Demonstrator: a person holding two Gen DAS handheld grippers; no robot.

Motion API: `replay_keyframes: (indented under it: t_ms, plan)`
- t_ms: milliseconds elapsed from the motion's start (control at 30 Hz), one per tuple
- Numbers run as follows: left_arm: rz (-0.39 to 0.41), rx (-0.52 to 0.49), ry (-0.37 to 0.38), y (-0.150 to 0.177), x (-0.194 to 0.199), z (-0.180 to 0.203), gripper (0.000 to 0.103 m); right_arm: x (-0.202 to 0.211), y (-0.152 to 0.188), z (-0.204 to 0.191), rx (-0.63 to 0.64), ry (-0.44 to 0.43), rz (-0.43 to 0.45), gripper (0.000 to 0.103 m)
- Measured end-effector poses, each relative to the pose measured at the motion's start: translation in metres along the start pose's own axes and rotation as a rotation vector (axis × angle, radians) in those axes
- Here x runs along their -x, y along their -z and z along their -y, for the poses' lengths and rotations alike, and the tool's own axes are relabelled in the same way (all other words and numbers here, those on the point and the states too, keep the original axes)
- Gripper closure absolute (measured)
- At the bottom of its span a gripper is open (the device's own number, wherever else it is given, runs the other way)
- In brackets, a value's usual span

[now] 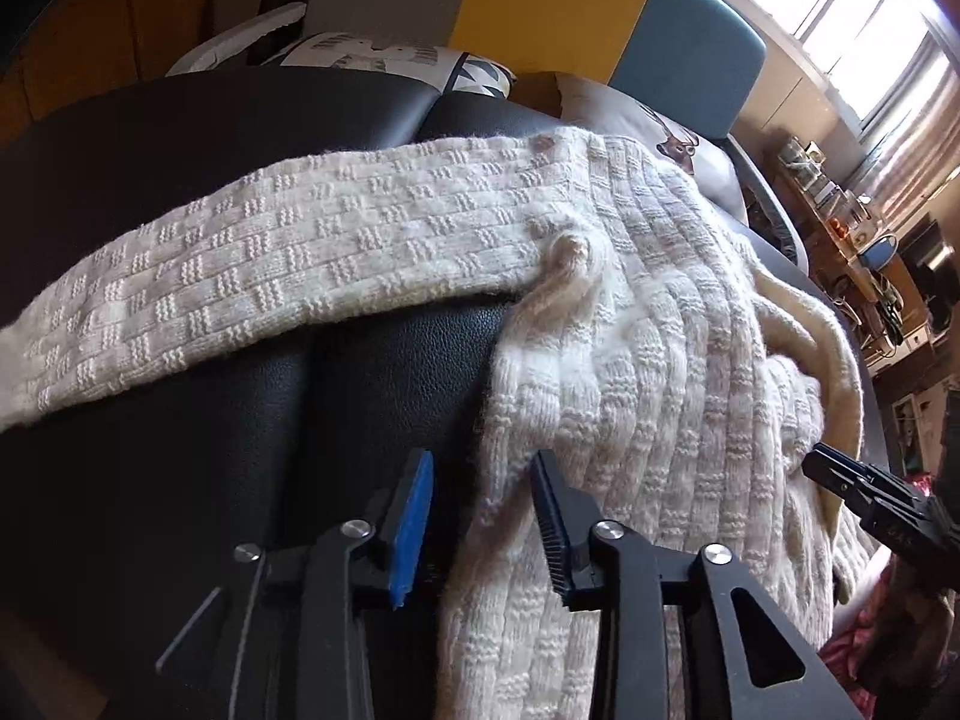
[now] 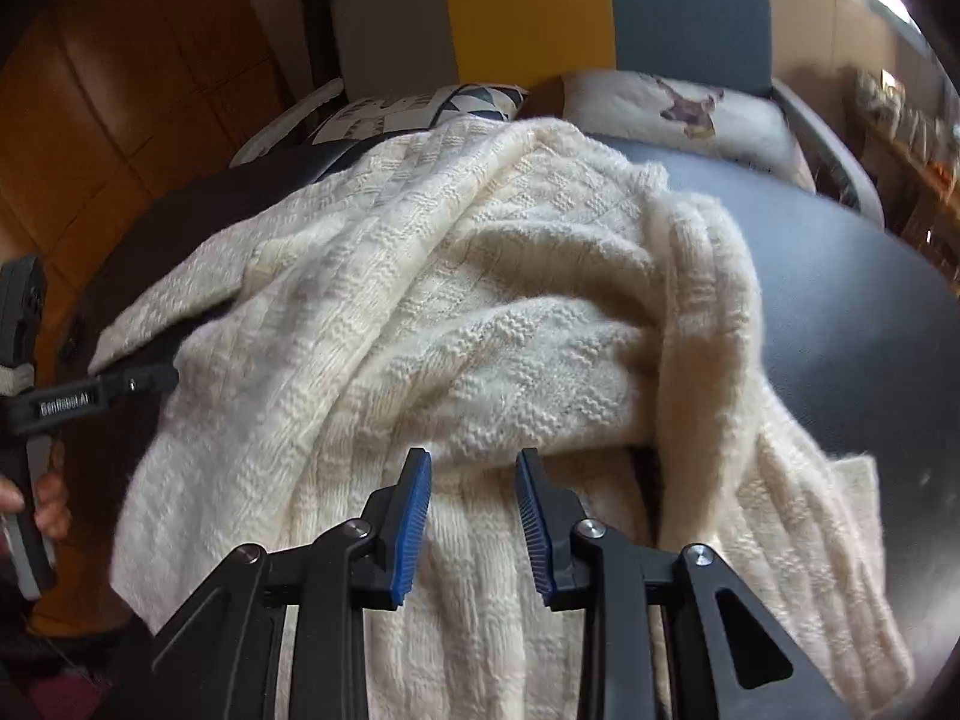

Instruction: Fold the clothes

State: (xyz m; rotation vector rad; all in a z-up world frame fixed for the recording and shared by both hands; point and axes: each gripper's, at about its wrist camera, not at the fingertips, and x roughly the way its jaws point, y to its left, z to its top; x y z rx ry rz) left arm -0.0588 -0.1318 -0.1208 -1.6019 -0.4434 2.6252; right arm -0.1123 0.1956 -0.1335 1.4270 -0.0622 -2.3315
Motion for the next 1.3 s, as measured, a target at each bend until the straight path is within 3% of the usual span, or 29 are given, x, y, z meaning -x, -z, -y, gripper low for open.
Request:
replay_keyframes:
  t_ms: [67,100,133,300,400,467,600,667,733,900,1033,1300]
  plan:
    - [0.000,-0.039,-0.024,0.000,-0.006,0.005,0.068,-0.017,-0.002,0.014,-0.106,0.009,-0.022,0.074]
    - [0.001,-0.058,-0.035,0.000,-0.009,0.007,0.091,-0.023,-0.001,0.016,-0.108,0.013,-0.027,0.074]
    - [0.001,-0.077,-0.047,0.000,-0.012,0.010,0.097,-0.025,0.001,0.014,-0.083,0.041,-0.018,0.080]
    - [0.004,-0.125,-0.075,-0.001,-0.015,0.013,0.097,-0.028,0.004,0.001,0.053,0.215,-0.022,0.082]
    - [0.000,-0.111,-0.055,-0.001,-0.014,0.010,0.097,-0.028,0.004,0.006,0.051,0.222,-0.027,0.082]
    - [-0.008,-0.094,-0.018,-0.002,-0.011,0.007,0.097,-0.026,0.006,0.012,0.020,0.180,-0.018,0.079]
    - [0.025,-0.026,0.102,-0.012,0.017,-0.002,0.089,-0.011,-0.003,0.023,-0.025,0.047,-0.001,0.077]
    - [0.090,-0.024,0.102,-0.026,0.034,-0.010,0.077,-0.010,-0.026,0.022,-0.015,0.033,0.022,0.075]
    - [0.136,-0.033,0.075,-0.044,0.042,-0.018,0.054,-0.009,-0.049,0.022,-0.005,0.020,0.044,0.072]
    - [0.162,-0.033,0.024,-0.100,0.029,-0.029,0.052,-0.006,-0.105,0.022,0.020,-0.014,0.101,0.070]
    - [0.191,-0.159,-0.047,-0.140,0.006,-0.008,0.052,-0.009,-0.149,0.023,0.041,-0.029,0.132,0.070]
    - [0.173,-0.556,-0.139,-0.192,-0.066,0.073,0.051,-0.079,-0.205,0.046,0.116,0.076,-0.009,0.070]
